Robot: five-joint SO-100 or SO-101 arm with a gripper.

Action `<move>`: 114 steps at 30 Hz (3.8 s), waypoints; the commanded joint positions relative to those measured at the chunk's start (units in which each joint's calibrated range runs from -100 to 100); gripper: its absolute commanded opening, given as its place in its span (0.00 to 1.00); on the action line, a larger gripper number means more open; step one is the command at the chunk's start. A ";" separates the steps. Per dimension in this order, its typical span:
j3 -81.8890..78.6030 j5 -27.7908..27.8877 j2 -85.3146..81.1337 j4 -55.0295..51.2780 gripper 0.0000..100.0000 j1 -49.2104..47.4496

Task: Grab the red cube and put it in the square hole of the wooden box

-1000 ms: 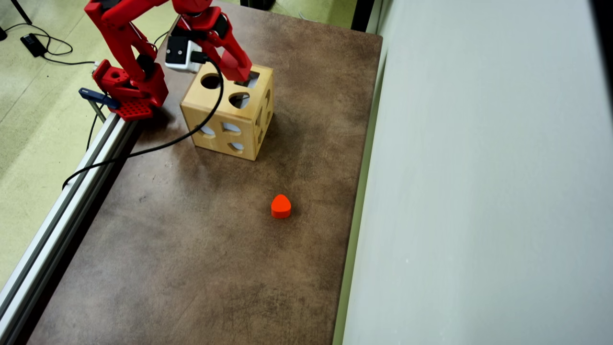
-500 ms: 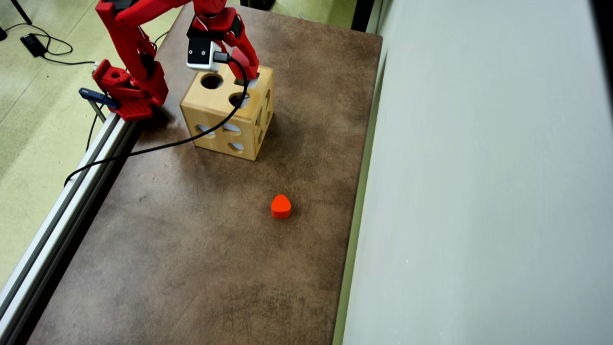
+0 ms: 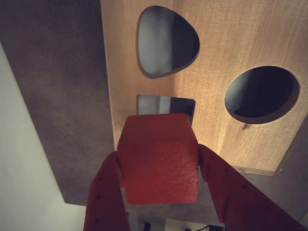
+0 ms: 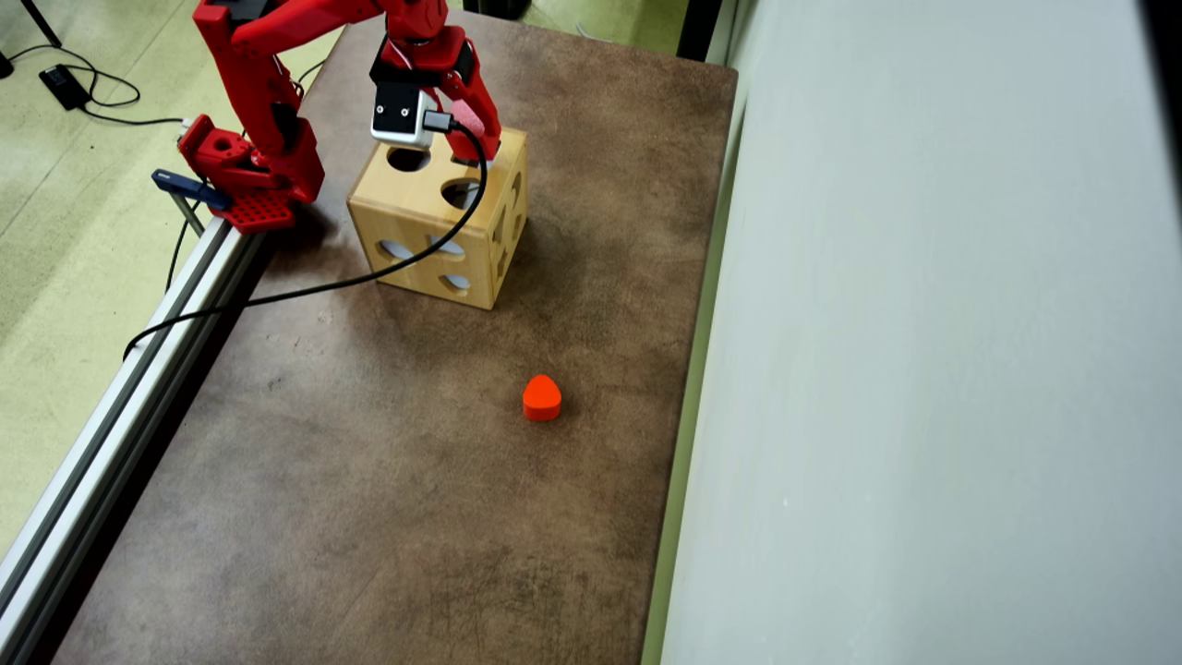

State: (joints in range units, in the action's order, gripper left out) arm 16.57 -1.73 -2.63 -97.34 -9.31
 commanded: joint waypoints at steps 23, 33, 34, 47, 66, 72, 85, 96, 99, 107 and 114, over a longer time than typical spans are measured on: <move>-2.97 0.34 -3.70 -0.41 0.02 2.84; -2.88 0.34 -3.53 -0.33 0.02 2.69; -2.88 0.34 -3.53 -0.33 0.02 2.40; -2.88 0.29 -3.11 -0.33 0.02 2.10; 0.43 -0.15 -0.22 -0.33 0.02 -0.65; 0.96 -0.15 1.40 -0.33 0.02 -0.13; 0.69 -0.10 1.48 -0.33 0.02 2.10; 0.43 0.10 1.48 -0.33 0.02 1.28; 0.43 0.15 1.48 -0.33 0.02 1.13; 0.60 0.15 1.57 -0.33 0.02 -0.50; 0.25 -0.15 2.50 -0.33 0.02 0.24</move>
State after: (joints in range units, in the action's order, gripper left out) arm 14.67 -1.78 -0.59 -97.34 -9.45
